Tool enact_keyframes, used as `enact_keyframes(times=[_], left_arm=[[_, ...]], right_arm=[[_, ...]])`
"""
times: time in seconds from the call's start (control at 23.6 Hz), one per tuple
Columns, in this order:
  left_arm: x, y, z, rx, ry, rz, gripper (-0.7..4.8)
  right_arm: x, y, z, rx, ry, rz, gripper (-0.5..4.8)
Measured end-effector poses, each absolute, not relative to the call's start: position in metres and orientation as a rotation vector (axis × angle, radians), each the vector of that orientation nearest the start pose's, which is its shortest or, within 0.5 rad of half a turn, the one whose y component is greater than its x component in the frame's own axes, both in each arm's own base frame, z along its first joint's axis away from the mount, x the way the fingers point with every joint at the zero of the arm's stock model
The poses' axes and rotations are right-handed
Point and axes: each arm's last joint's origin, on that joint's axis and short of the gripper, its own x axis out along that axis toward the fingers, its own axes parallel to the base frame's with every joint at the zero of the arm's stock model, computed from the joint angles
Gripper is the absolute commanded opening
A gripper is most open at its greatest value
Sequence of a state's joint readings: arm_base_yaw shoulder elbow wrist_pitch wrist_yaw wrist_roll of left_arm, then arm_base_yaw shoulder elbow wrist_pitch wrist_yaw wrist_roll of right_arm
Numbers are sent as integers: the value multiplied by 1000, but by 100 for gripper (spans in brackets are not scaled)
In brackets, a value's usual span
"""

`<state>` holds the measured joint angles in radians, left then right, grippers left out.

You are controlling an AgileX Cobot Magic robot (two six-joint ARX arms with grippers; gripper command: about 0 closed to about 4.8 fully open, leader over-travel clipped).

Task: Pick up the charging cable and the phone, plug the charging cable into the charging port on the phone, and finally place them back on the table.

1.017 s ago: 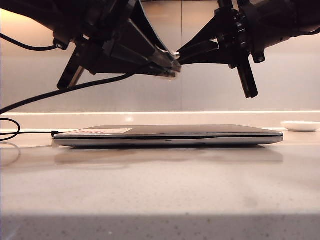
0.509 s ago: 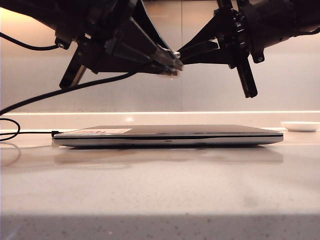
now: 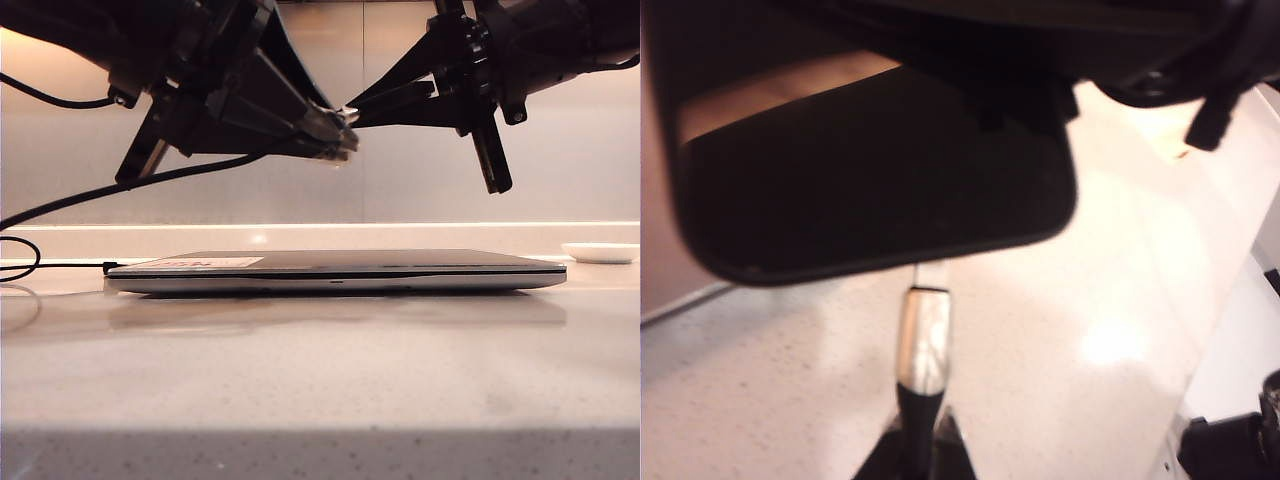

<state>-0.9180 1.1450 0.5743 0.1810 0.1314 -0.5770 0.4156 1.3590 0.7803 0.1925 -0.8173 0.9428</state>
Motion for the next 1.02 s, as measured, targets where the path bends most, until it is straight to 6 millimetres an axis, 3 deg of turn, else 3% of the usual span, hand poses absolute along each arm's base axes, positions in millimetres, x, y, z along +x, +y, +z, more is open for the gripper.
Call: enact_keyframes(times=[1.02], left_arm=[[143, -193, 226, -367, 648, -891, -6]], right_arm=[[250, 137, 245, 889, 947, 922, -5]])
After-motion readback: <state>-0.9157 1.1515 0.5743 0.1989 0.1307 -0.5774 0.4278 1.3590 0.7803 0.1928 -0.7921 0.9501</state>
